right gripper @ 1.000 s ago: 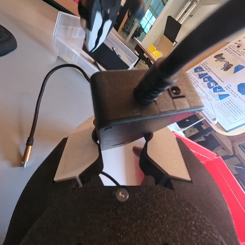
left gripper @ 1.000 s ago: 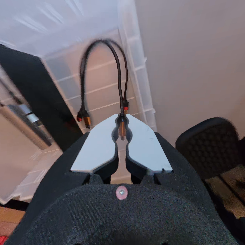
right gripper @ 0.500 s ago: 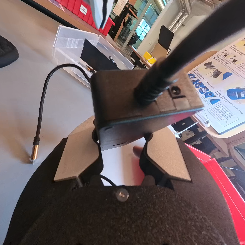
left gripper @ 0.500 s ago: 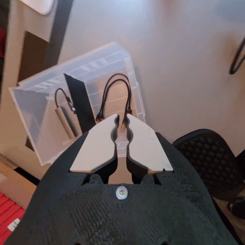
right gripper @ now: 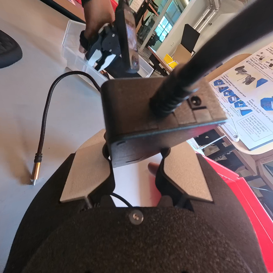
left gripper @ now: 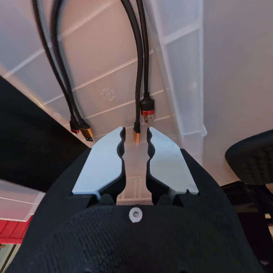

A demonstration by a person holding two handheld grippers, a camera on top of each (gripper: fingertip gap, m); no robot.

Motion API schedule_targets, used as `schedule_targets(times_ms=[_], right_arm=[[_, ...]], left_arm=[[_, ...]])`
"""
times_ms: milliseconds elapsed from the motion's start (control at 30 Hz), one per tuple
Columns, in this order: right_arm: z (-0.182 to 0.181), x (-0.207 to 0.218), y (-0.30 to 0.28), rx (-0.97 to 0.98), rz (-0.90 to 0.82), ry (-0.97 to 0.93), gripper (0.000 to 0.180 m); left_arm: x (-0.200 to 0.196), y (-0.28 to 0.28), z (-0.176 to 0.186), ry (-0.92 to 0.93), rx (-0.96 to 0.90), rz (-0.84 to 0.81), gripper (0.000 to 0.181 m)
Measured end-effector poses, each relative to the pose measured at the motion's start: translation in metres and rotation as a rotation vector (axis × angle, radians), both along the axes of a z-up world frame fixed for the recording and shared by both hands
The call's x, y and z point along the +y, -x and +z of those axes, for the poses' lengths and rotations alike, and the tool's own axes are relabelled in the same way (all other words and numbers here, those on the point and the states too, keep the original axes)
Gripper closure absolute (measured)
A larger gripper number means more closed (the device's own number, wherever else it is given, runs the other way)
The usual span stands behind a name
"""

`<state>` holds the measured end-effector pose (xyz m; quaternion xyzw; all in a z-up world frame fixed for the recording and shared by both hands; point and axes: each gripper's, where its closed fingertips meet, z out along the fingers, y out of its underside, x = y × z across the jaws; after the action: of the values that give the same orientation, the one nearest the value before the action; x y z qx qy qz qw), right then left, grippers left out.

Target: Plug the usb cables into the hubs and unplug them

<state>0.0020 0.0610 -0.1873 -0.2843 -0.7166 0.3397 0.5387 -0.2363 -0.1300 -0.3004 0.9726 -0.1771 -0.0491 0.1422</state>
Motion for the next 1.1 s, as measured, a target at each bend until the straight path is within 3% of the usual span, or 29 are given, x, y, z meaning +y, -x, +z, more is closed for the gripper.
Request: schedule_targets(times_ms=[67, 233, 533, 667, 833, 933, 1100], right_arm=[[0.0, 0.001, 0.0, 0.001, -0.001, 0.001, 0.111], [0.0, 0.002, -0.001, 0.002, -0.004, -0.003, 0.111], [-0.001, 0.003, 0.001, 0.001, -0.005, 0.007, 0.111], [0.006, 0.004, 0.0, 0.026, -0.011, 0.02, 0.111], [0.007, 0.015, 0.001, 0.032, -0.035, 0.047, 0.111], [0.006, 0.022, 0.0, 0.027, -0.053, 0.045, 0.111], [0.005, 0.027, 0.0, 0.027, -0.063, 0.051, 0.111]], left_arm=[[-0.007, 0.005, -0.005, 0.055, 0.017, -0.02, 0.171], [-0.002, 0.004, 0.021, -0.053, 0.016, 0.005, 0.172], [0.034, -0.045, 0.224, -0.743, -0.032, 0.043, 0.174], [0.048, -0.107, 0.273, -1.066, -0.258, 0.011, 0.174], [0.059, -0.167, 0.239, -1.288, -0.631, 0.119, 0.174], [0.062, -0.189, 0.197, -1.358, -0.877, 0.285, 0.175], [0.052, -0.19, 0.142, -1.447, -1.078, 0.582, 0.175]])
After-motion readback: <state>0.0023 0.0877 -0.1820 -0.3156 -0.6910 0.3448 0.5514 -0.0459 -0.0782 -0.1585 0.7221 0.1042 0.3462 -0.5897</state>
